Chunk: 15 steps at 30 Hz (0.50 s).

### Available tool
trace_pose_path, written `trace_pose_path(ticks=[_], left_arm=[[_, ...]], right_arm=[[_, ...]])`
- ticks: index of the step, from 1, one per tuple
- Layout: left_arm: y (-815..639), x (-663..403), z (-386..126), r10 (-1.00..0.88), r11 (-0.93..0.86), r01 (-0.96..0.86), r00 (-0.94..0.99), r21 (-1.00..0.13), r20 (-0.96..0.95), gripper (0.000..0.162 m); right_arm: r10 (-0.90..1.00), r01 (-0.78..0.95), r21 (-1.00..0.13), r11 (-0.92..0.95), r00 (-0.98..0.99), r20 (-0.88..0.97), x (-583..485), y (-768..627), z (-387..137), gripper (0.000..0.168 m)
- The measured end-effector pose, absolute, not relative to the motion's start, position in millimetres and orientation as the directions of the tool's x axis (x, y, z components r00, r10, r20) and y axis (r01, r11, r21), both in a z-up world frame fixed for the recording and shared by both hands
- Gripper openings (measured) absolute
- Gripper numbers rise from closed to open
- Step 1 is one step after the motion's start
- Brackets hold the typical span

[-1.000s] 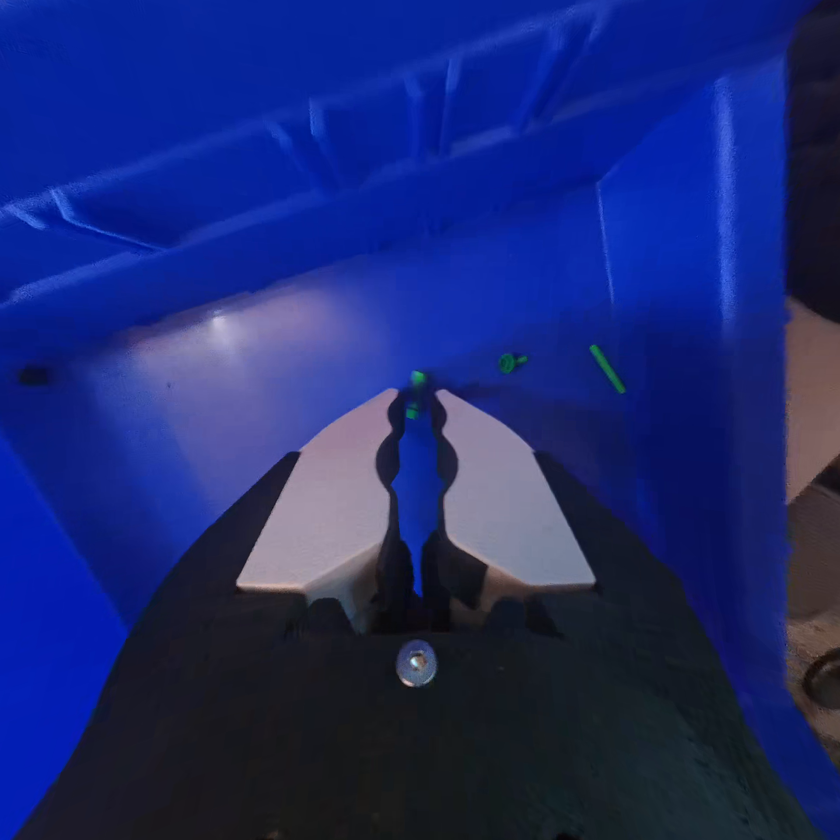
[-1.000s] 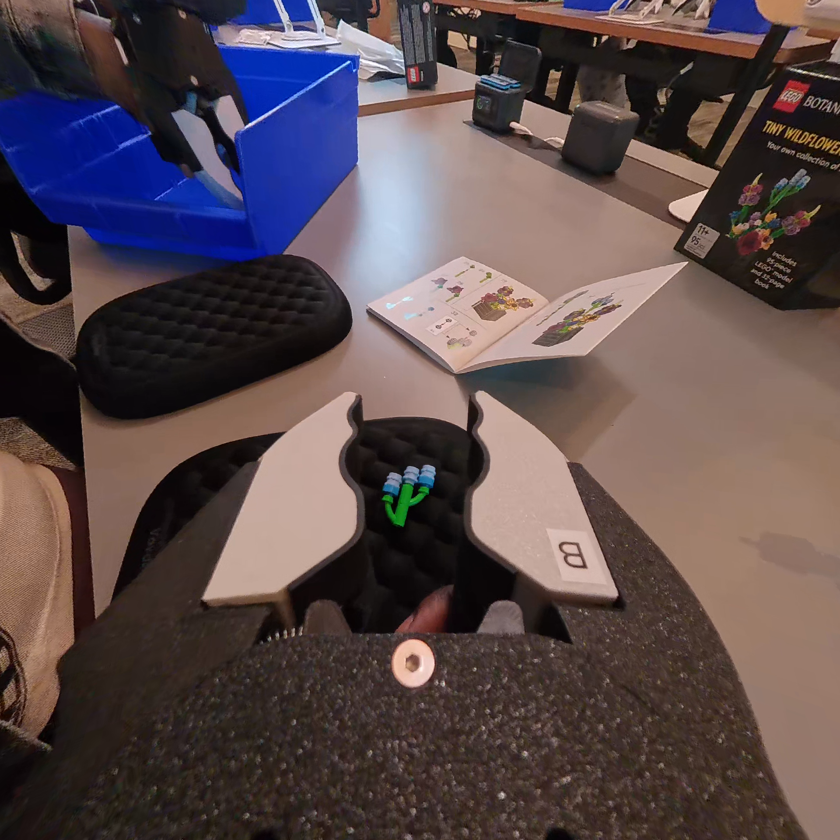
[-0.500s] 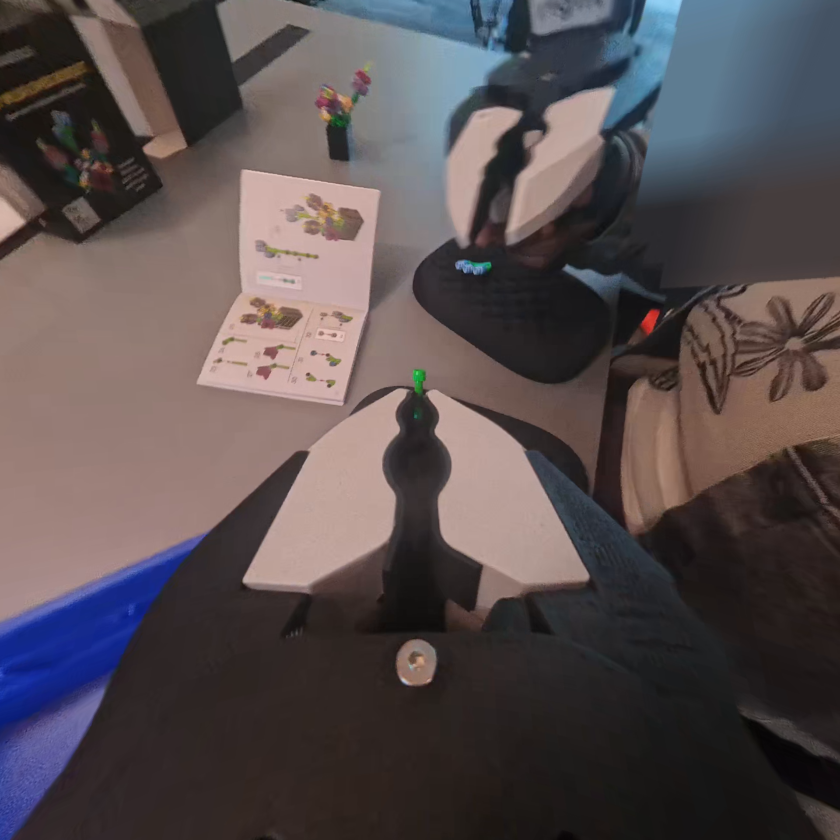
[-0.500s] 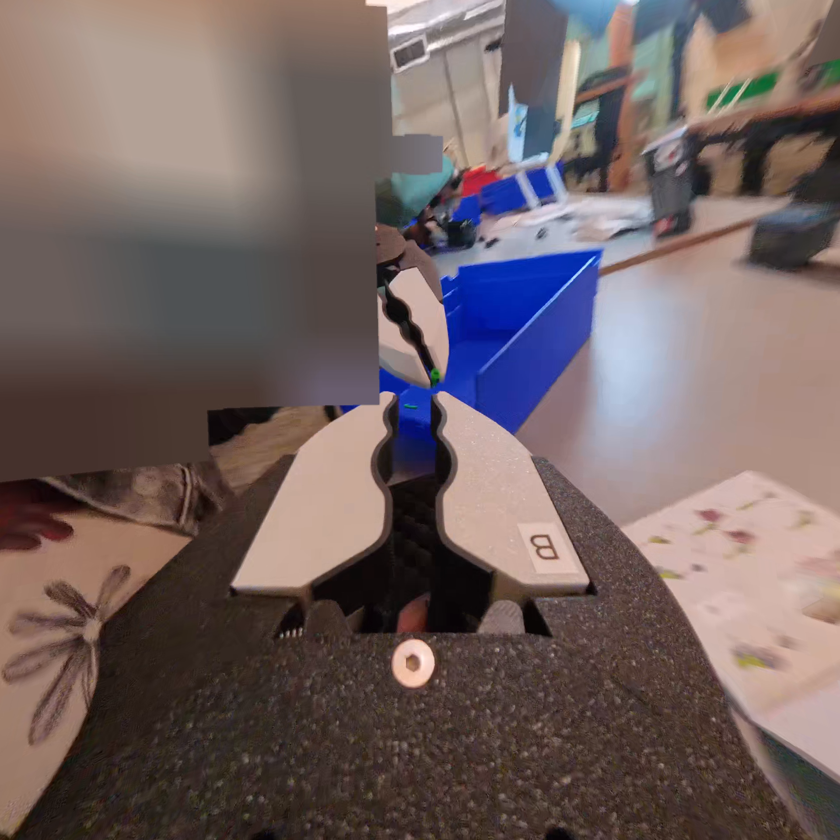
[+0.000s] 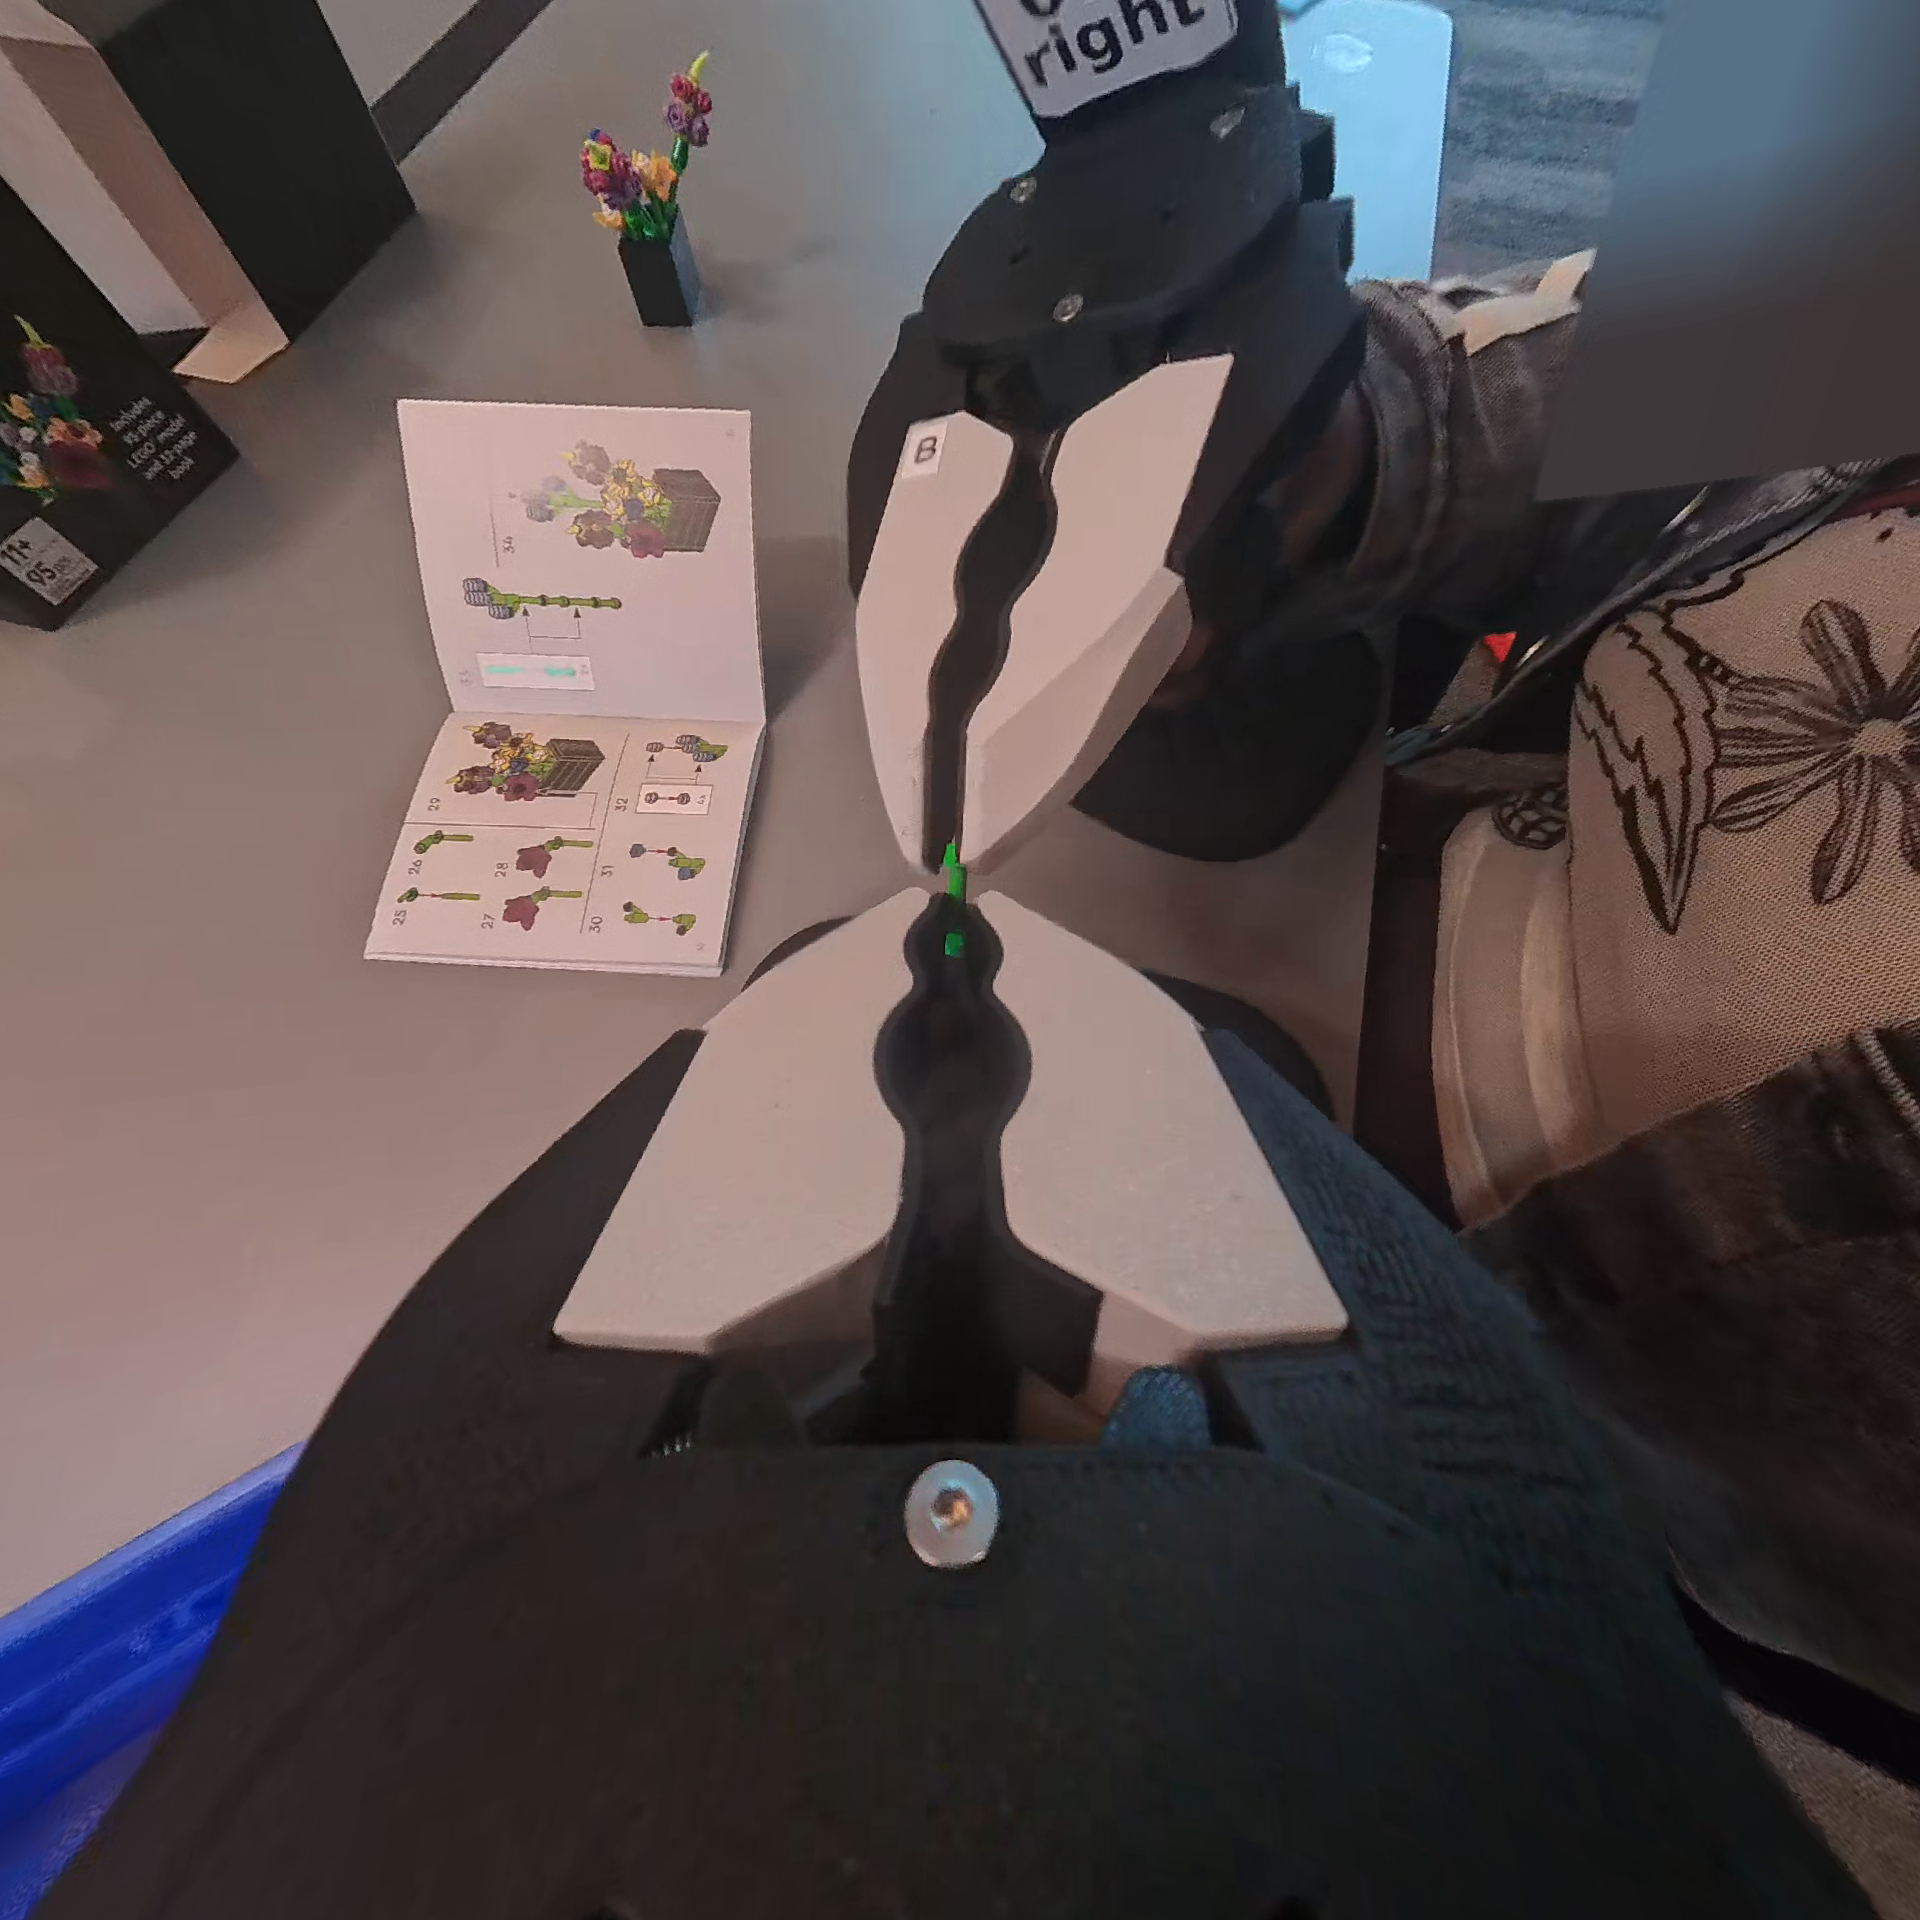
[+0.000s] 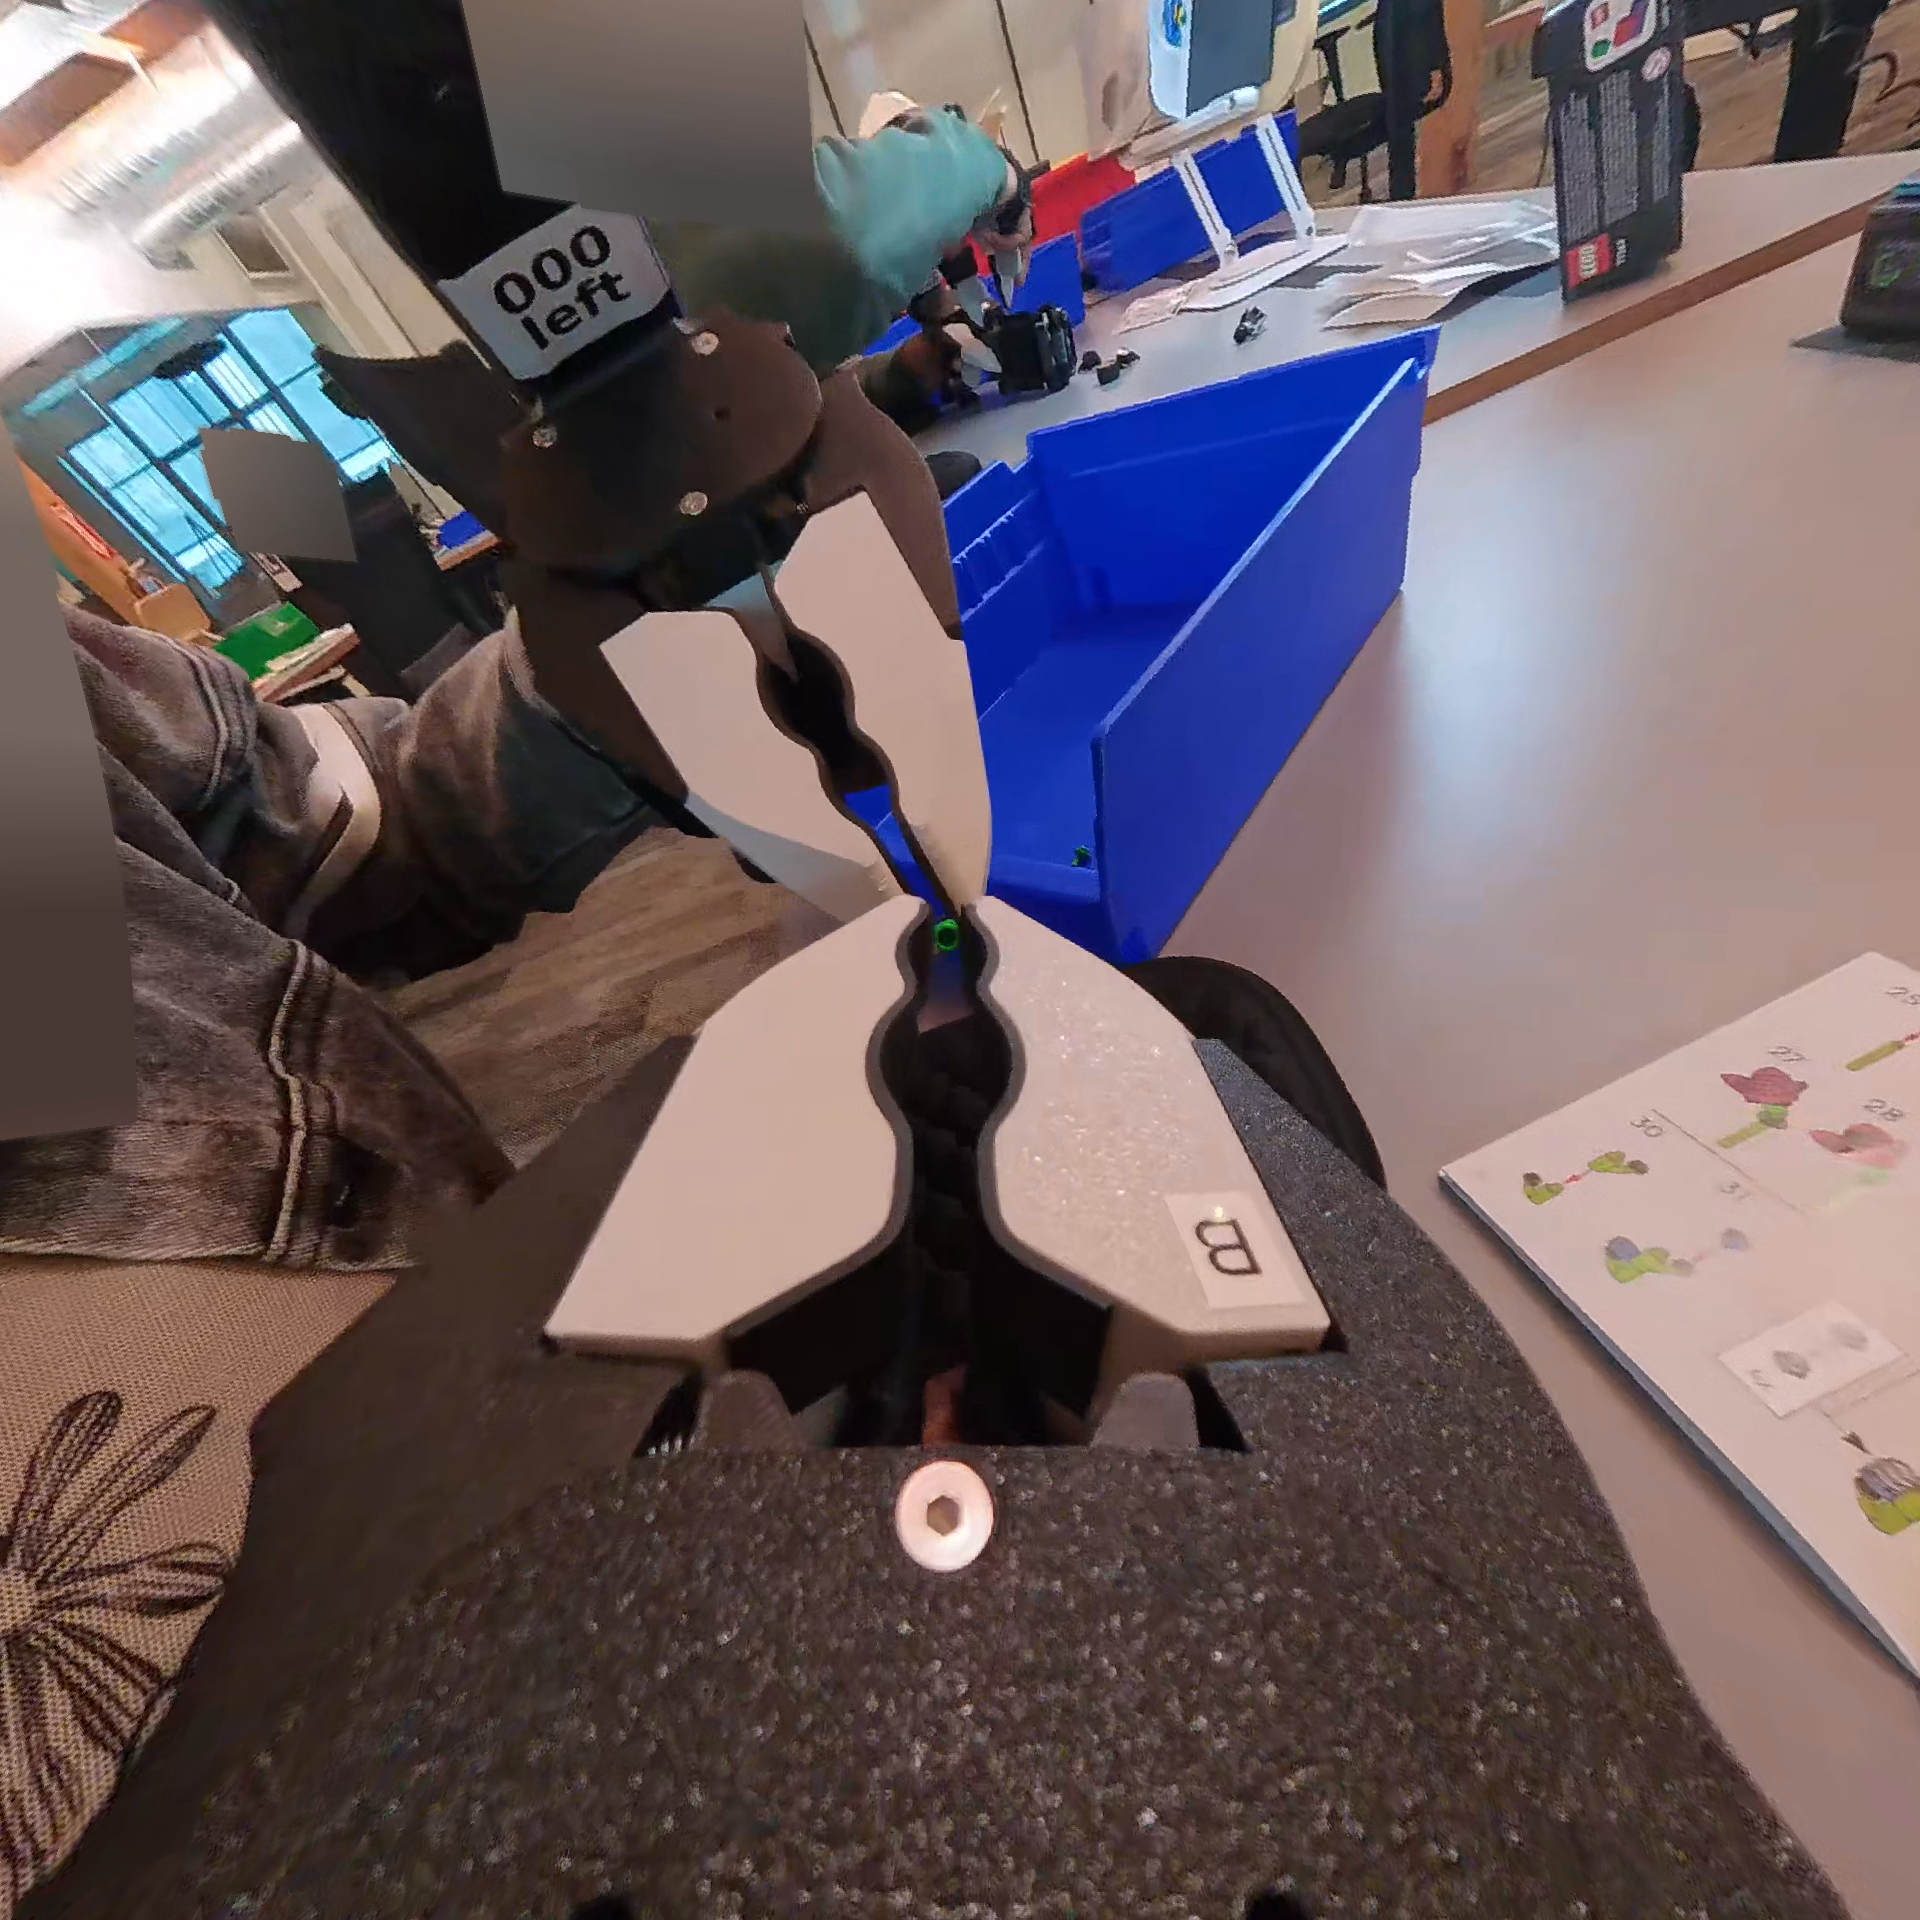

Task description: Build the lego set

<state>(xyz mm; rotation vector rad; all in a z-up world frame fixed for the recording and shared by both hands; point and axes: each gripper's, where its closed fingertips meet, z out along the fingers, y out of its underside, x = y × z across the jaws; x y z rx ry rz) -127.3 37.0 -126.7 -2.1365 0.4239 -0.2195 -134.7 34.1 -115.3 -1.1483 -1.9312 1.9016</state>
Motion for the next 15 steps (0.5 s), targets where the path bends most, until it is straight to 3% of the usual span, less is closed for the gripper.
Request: trace_pose_path(ticks=[6, 10, 15], left_arm=[[2.2, -170.4, -117.1, -0.241, -0.611, -0.159, 0.971, -0.776, -0.010, 0.029], [-56.8, -227.8, -123.0, -0.090, -0.737, -0.096, 0.995, -0.669, -0.044, 0.031], [-108.1, -268.3, -142.2, 0.012, -0.847, -0.013, 0.999, -0.532, -0.043, 0.029]], right_arm=[[0.731, 0.394, -0.906, -0.154, -0.572, -0.373, -101.2, 96.9, -130.8, 0.004], [0.807, 0.535, -0.832, -0.149, -0.420, -0.414, -59.9, 149.6, -179.7, 0.004], [0.835, 0.619, -0.778, -0.104, -0.371, -0.406, -40.3, 161.3, -210.3, 0.005]])
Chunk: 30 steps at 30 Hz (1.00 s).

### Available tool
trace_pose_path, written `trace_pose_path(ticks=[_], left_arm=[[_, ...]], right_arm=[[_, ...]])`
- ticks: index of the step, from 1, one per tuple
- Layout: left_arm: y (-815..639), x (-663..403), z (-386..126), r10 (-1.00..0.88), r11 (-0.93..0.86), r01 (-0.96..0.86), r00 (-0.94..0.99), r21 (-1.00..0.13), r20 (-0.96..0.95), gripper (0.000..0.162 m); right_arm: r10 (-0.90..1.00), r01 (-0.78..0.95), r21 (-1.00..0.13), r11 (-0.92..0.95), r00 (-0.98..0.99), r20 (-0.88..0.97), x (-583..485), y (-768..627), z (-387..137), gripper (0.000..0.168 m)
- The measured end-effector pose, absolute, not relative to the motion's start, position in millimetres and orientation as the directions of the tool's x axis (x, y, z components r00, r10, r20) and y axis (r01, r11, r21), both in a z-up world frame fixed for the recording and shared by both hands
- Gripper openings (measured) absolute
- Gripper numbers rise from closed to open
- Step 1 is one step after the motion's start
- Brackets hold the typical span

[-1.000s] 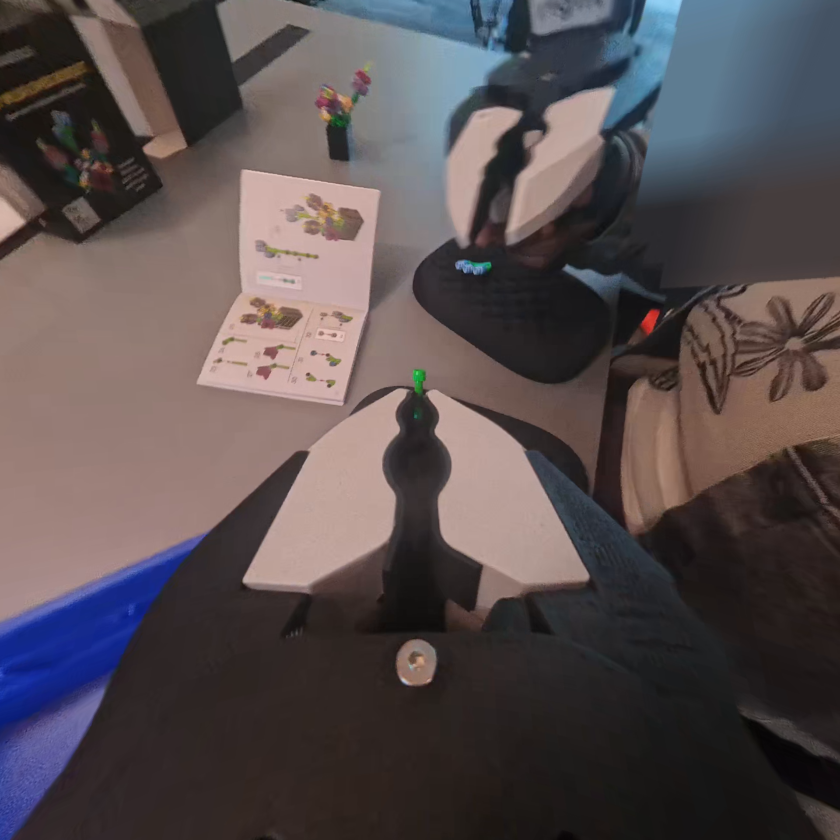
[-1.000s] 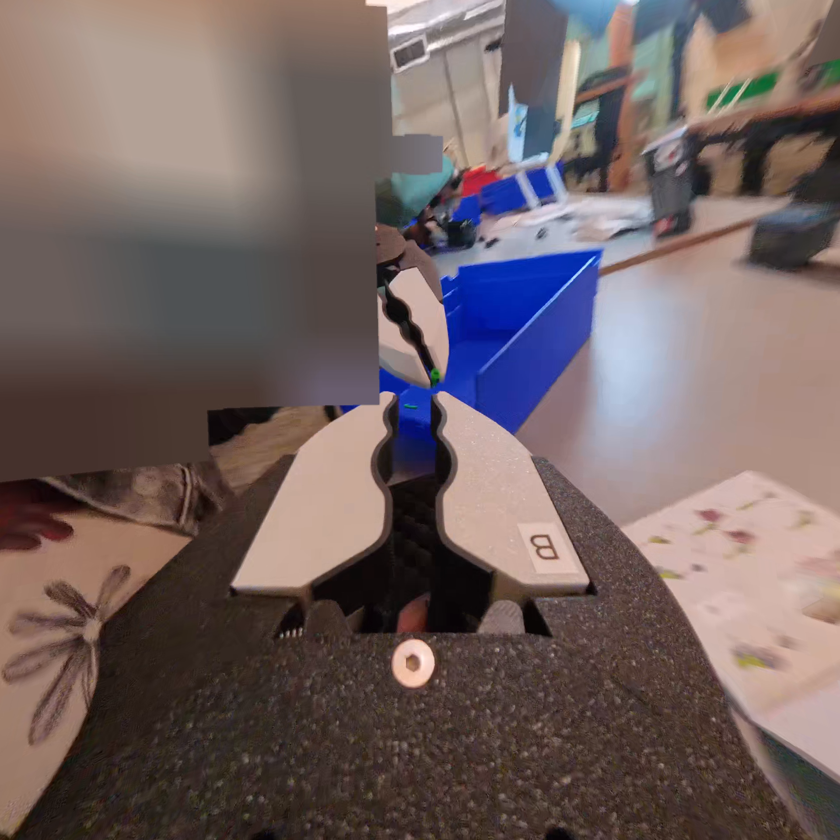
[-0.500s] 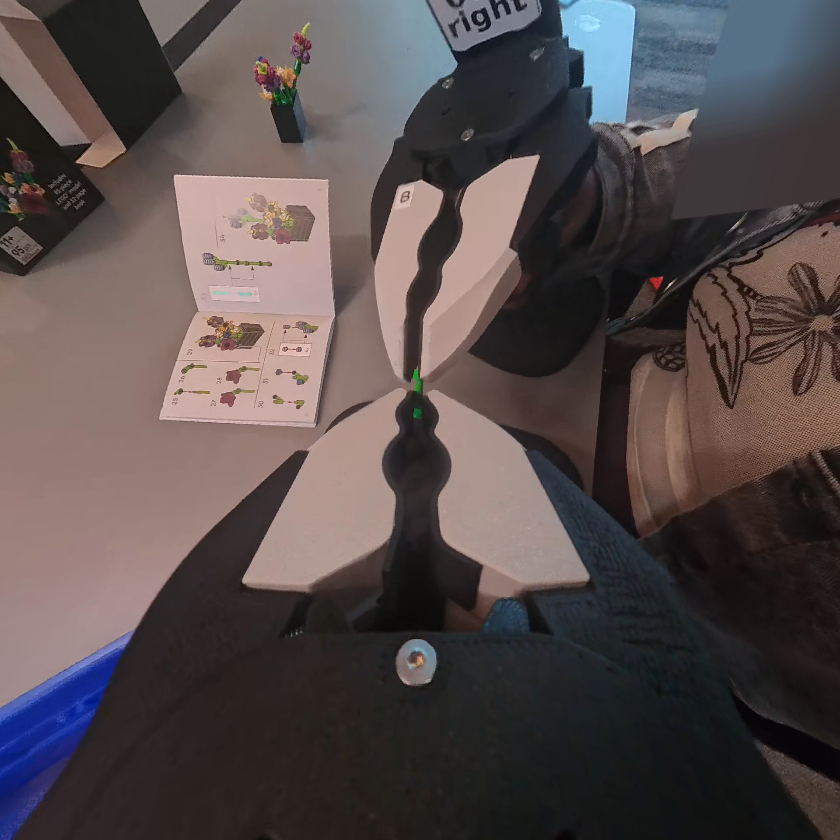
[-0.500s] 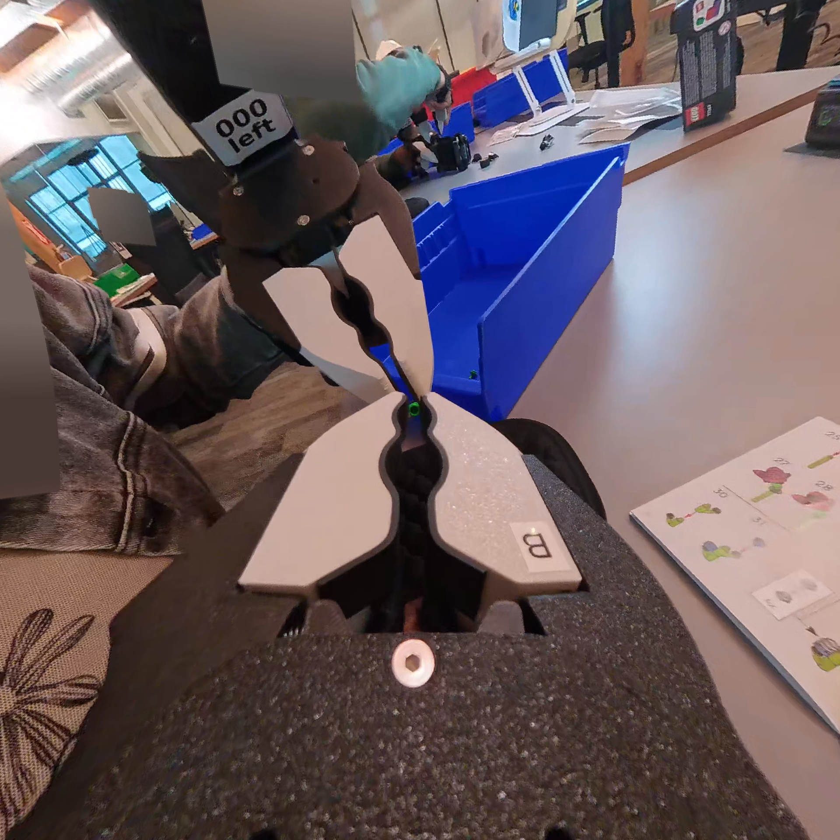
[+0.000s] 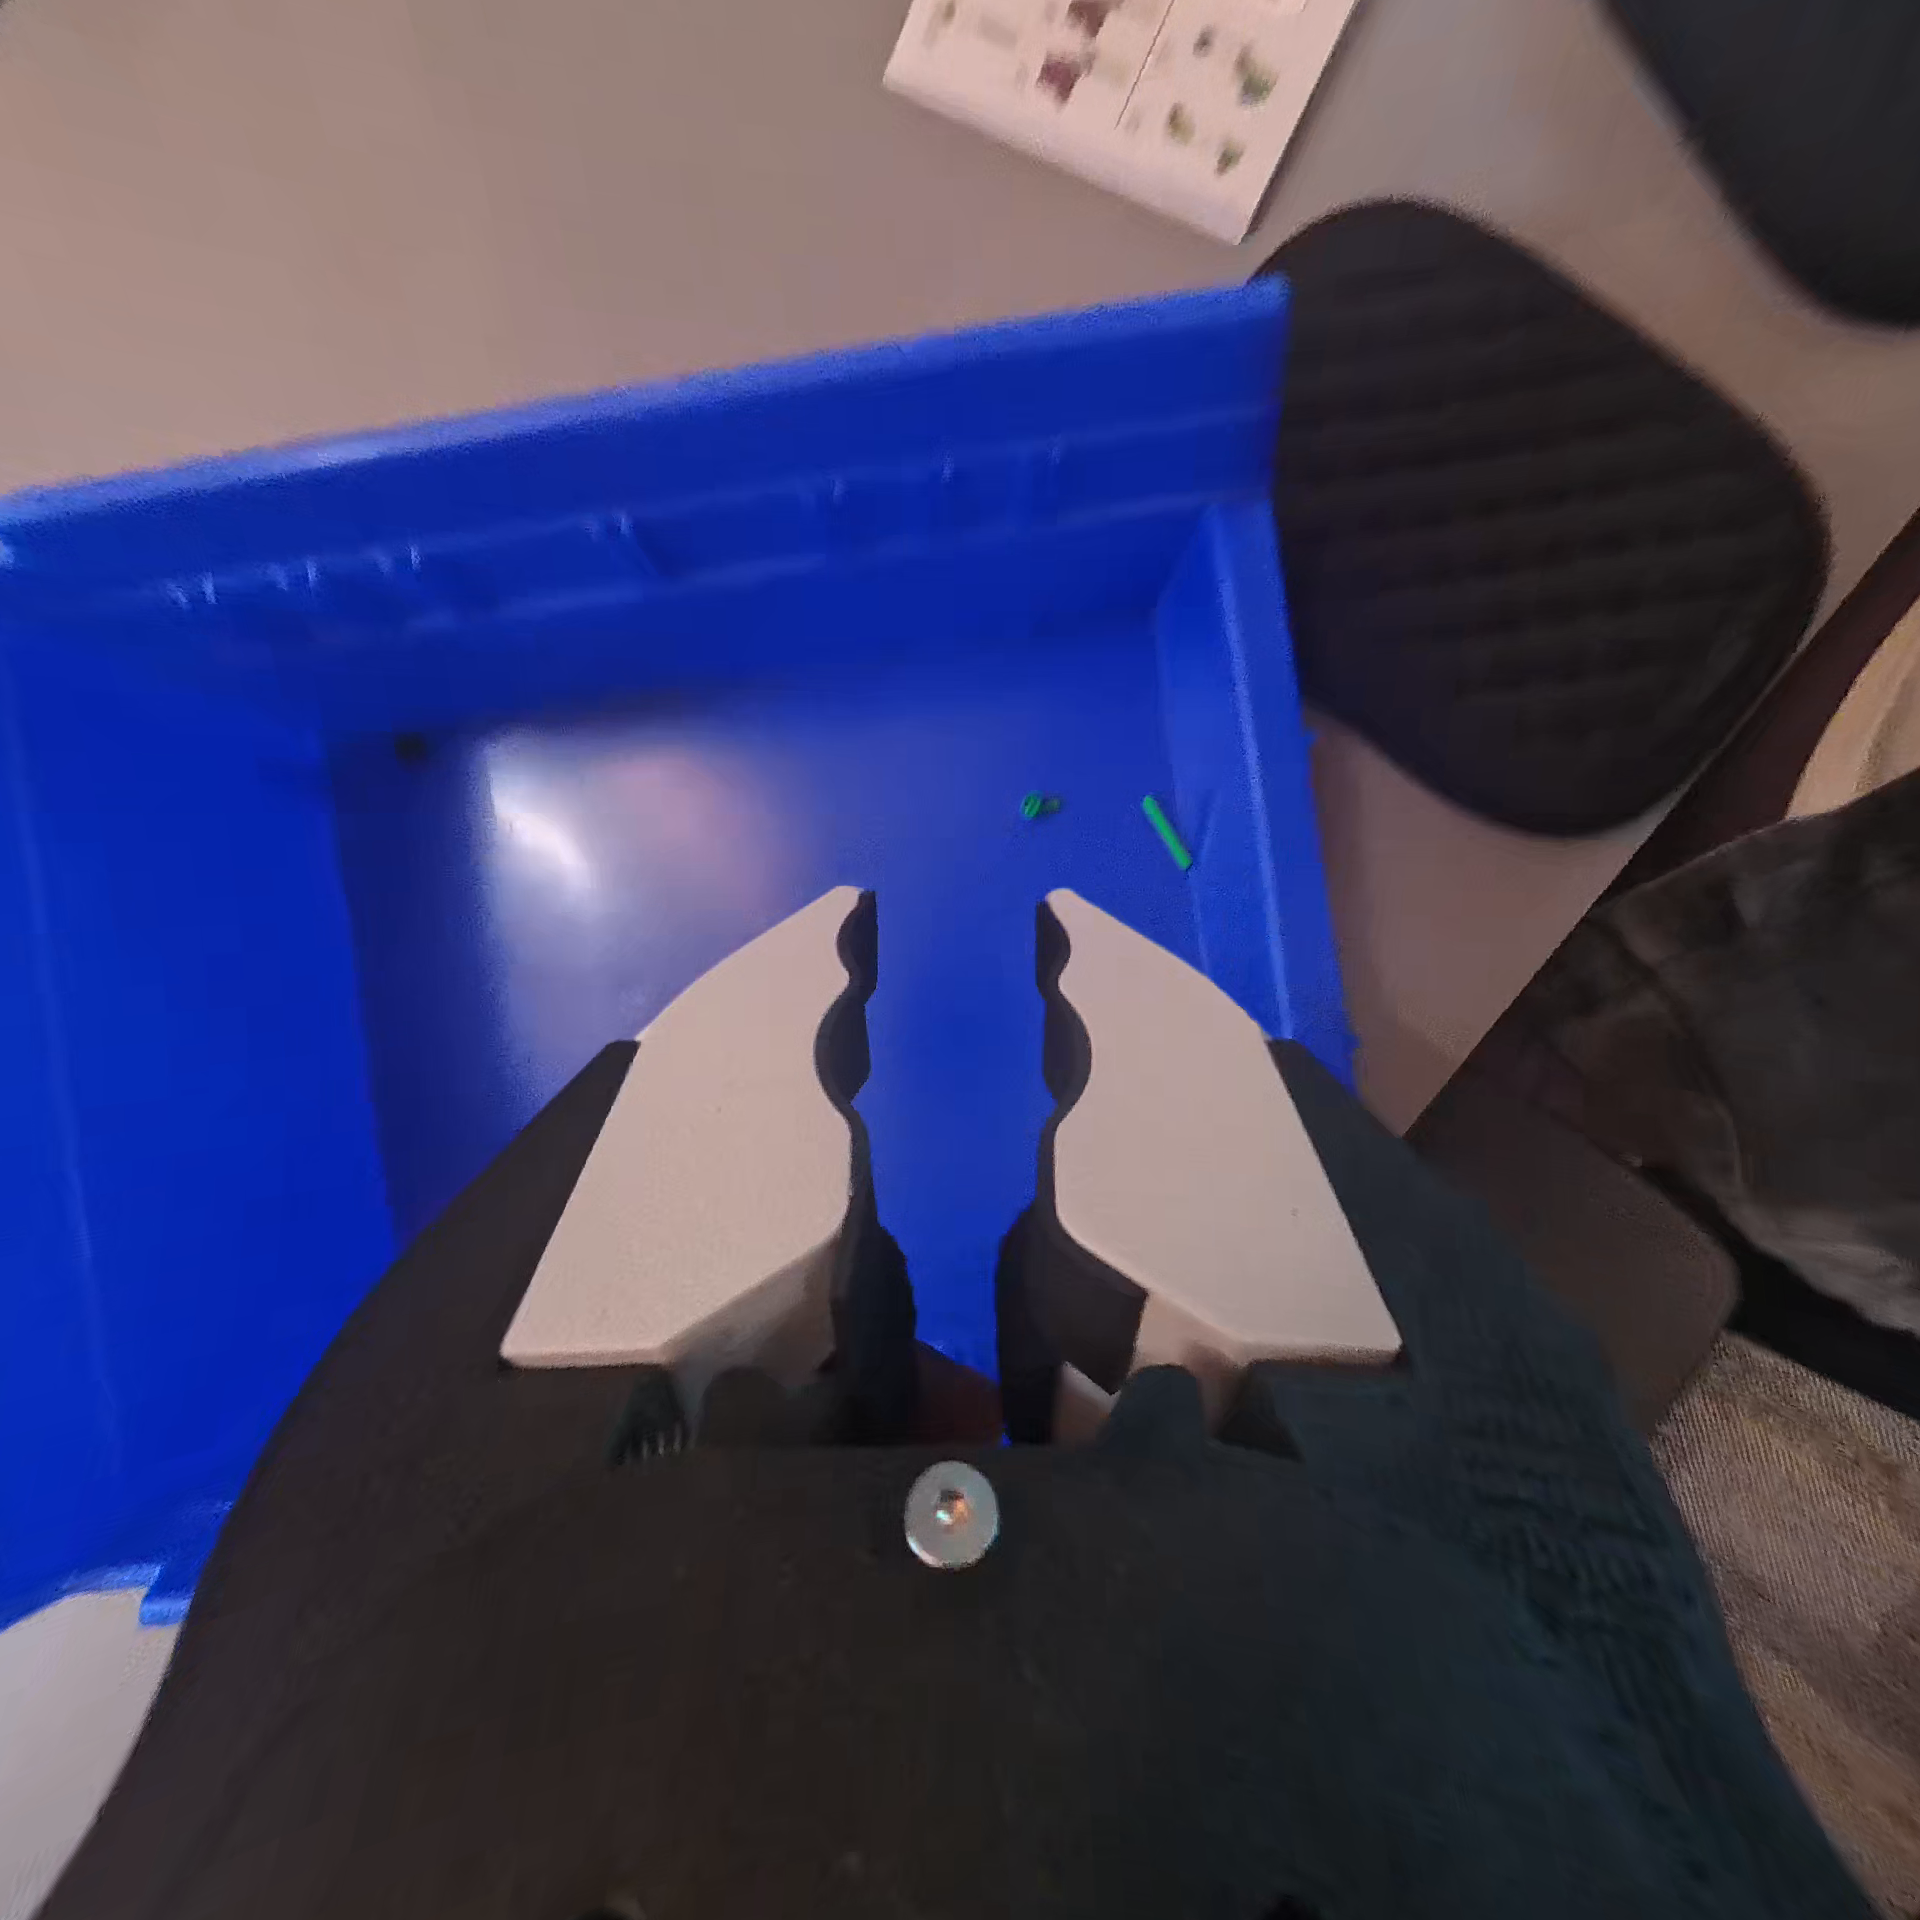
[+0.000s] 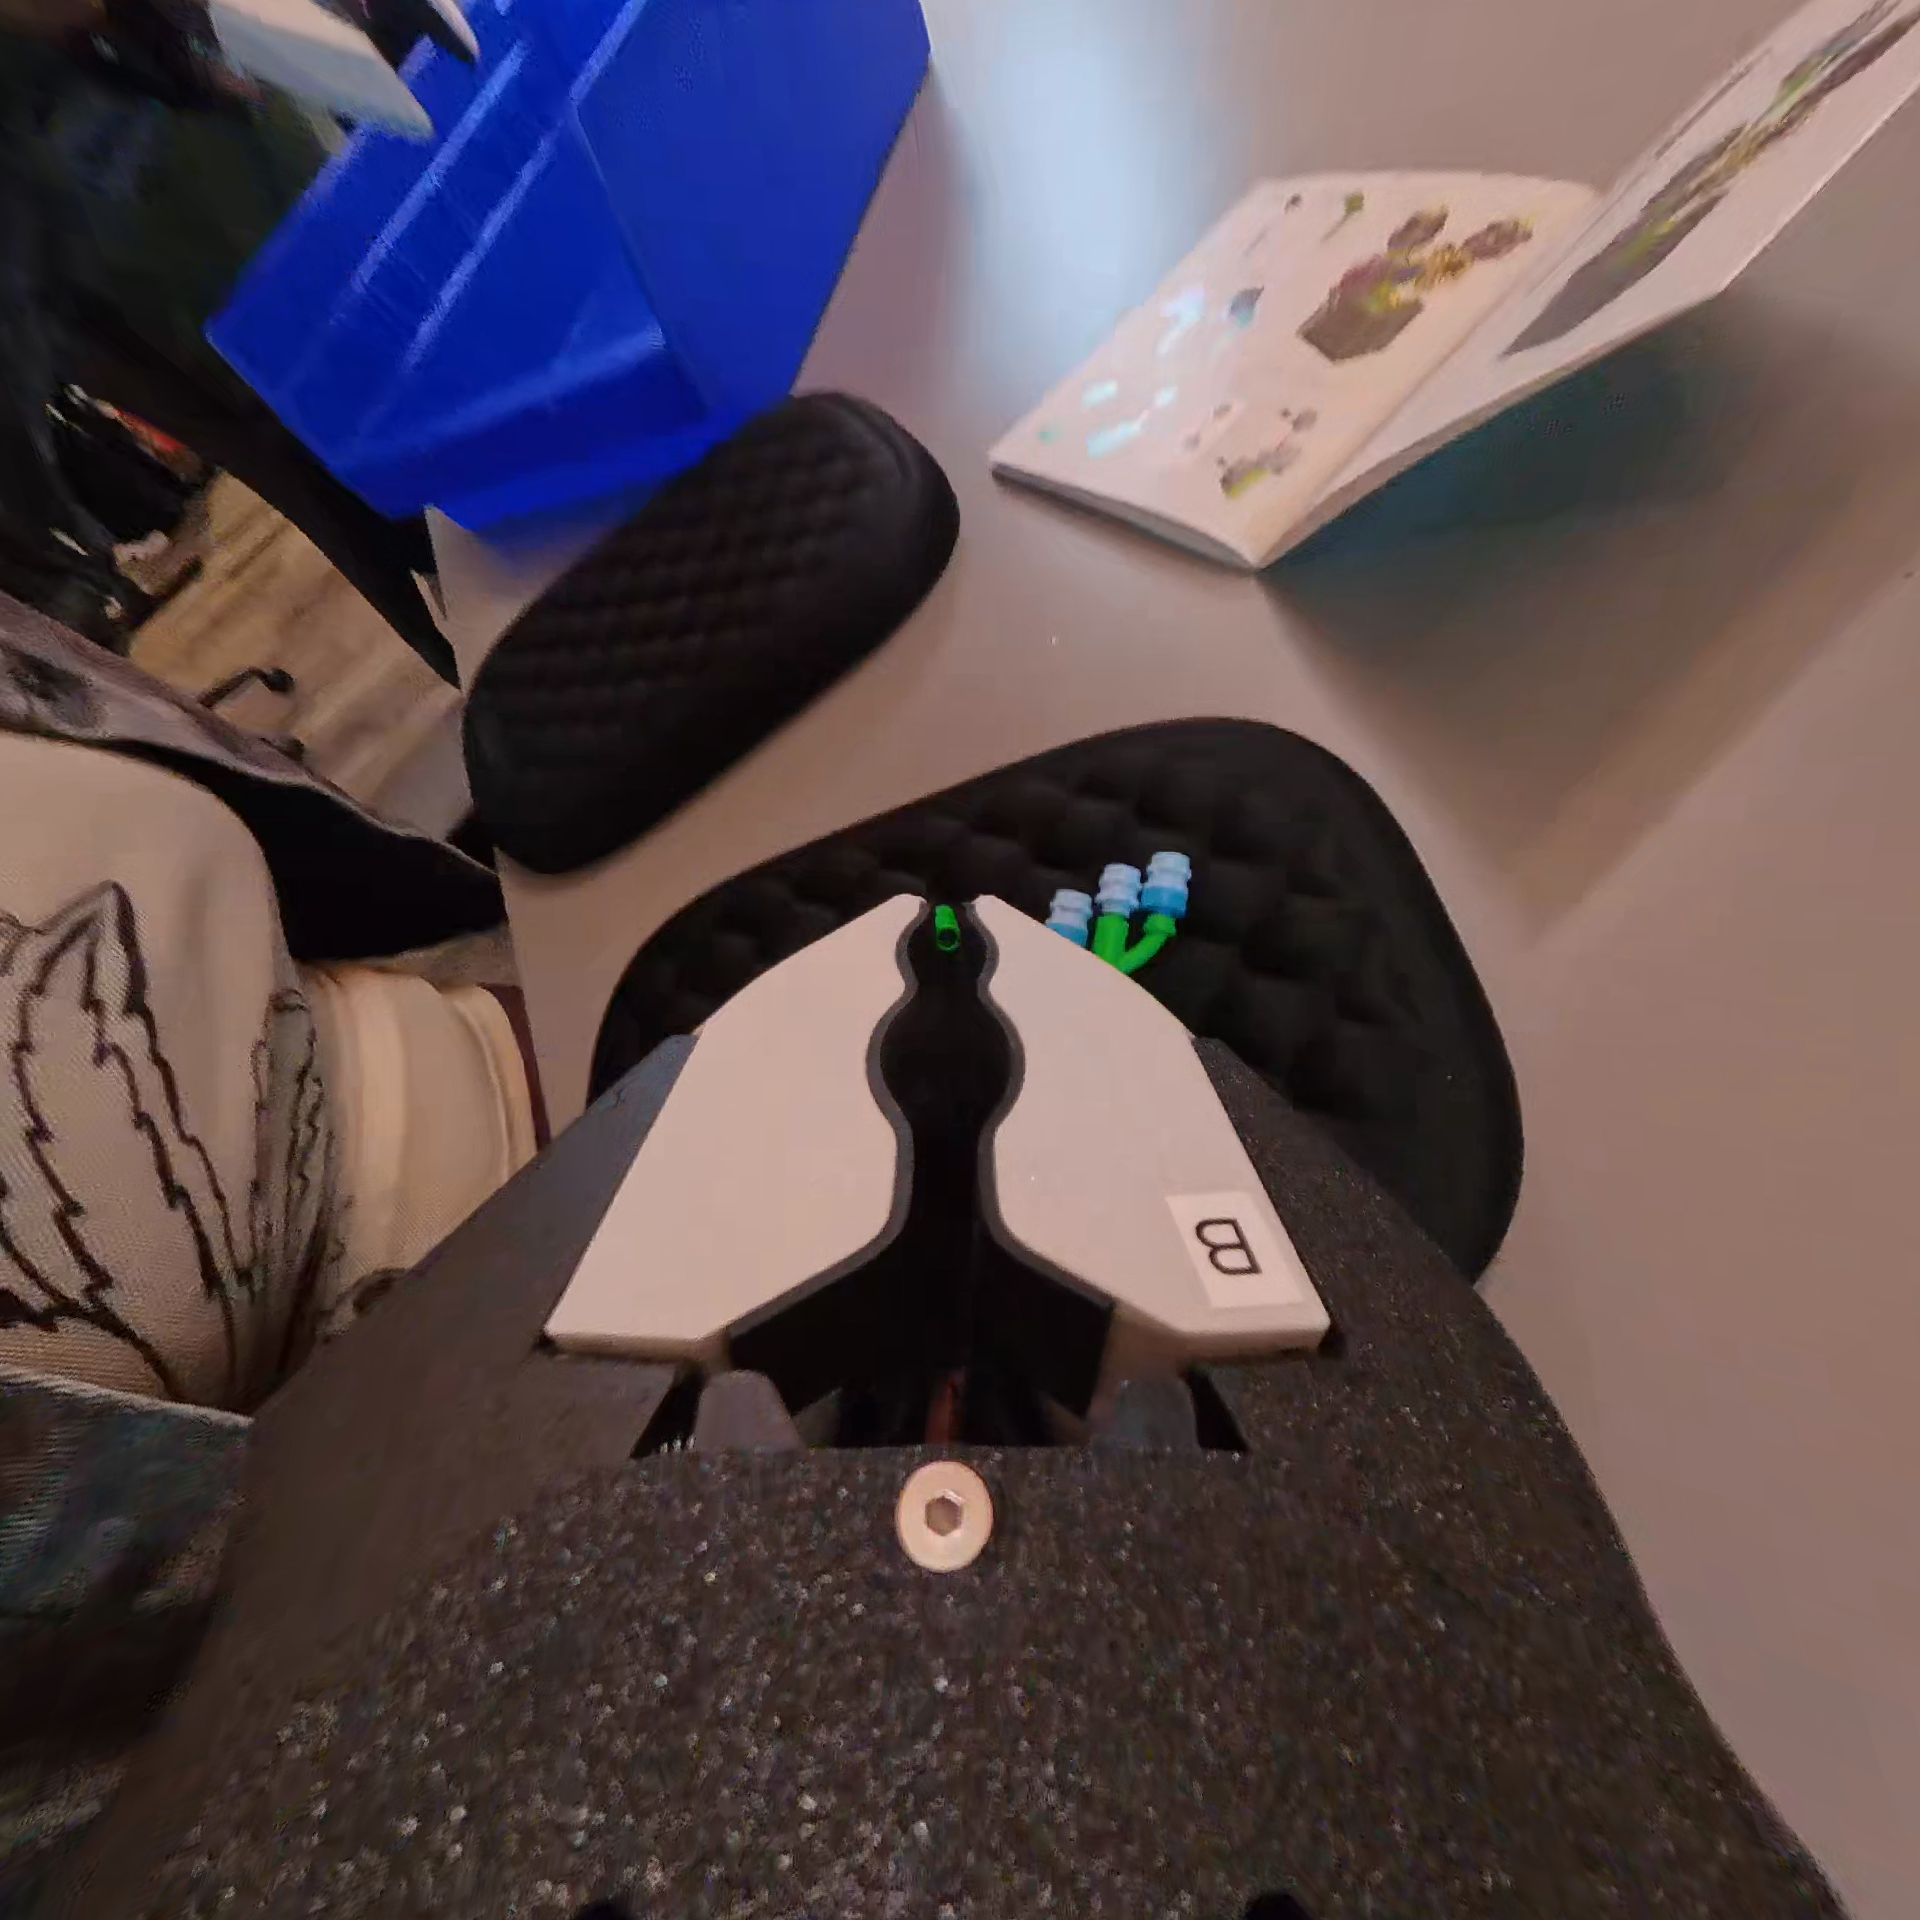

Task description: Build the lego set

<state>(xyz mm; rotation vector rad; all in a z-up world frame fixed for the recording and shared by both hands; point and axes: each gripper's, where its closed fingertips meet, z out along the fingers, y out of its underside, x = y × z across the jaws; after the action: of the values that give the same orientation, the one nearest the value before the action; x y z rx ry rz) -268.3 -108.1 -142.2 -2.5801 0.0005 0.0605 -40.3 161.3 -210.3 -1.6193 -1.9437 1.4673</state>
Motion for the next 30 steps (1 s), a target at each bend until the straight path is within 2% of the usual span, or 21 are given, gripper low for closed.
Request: trace_pose_path(ticks=[6, 10, 12, 14, 16, 18, 21, 26, 30], left_arm=[[-127.6, -262.6, -166.8, -0.071, -0.899, -0.030, 0.994, -0.437, 0.078, 0.029], [-136.8, -252.2, -178.9, -0.183, -0.928, -0.124, 0.973, -0.350, 0.142, 0.029], [-142.3, -245.7, -186.7, -0.259, -0.936, -0.205, 0.951, -0.286, 0.167, 0.029], [-150.6, -244.1, -199.6, -0.287, -0.951, -0.257, 0.940, -0.170, 0.185, 0.028], [-157.5, -240.5, -212.0, -0.235, -0.972, -0.232, 0.946, -0.038, 0.224, 0.023], [-158.9, -234.9, -221.6, -0.163, -0.983, -0.179, 0.957, 0.045, 0.240, 0.022], [-164.5, -243.1, -230.9, -0.087, -0.981, -0.112, 0.983, 0.158, 0.162, 0.022], [-169.5, -242.0, -235.9, -0.044, -0.968, -0.077, 0.989, 0.239, 0.141, 0.023], [-163.9, -236.4, -237.6, -0.022, -0.967, -0.056, 0.990, 0.247, 0.138, 0.022]], right_arm=[[0.873, 0.633, -0.772, 0.051, -0.404, -0.273, -36.6, 166.0, -218.6, 0.006], [0.868, 0.633, -0.764, 0.126, -0.444, -0.225, -31.4, 163.3, -216.2, 0.024], [0.865, 0.623, -0.772, 0.124, -0.449, -0.224, -31.7, 164.1, -209.7, 0.026], [0.870, 0.606, -0.789, 0.102, -0.439, -0.225, -34.7, 167.6, -200.2, 0.026], [0.878, 0.587, -0.804, 0.093, -0.430, -0.213, -38.0, 172.0, -191.0, 0.026], [0.893, 0.573, -0.813, 0.102, -0.412, -0.179, -41.2, 177.9, -184.7, 0.025], [0.923, 0.592, -0.800, 0.095, -0.354, -0.152, -46.8, 190.2, -183.2, 0.022], [0.921, 0.570, -0.817, 0.084, -0.358, -0.155, -50.6, 193.2, -176.7, 0.021], [0.927, 0.557, -0.826, 0.084, -0.347, -0.140, -47.1, 198.0, -174.6, 0.021]])
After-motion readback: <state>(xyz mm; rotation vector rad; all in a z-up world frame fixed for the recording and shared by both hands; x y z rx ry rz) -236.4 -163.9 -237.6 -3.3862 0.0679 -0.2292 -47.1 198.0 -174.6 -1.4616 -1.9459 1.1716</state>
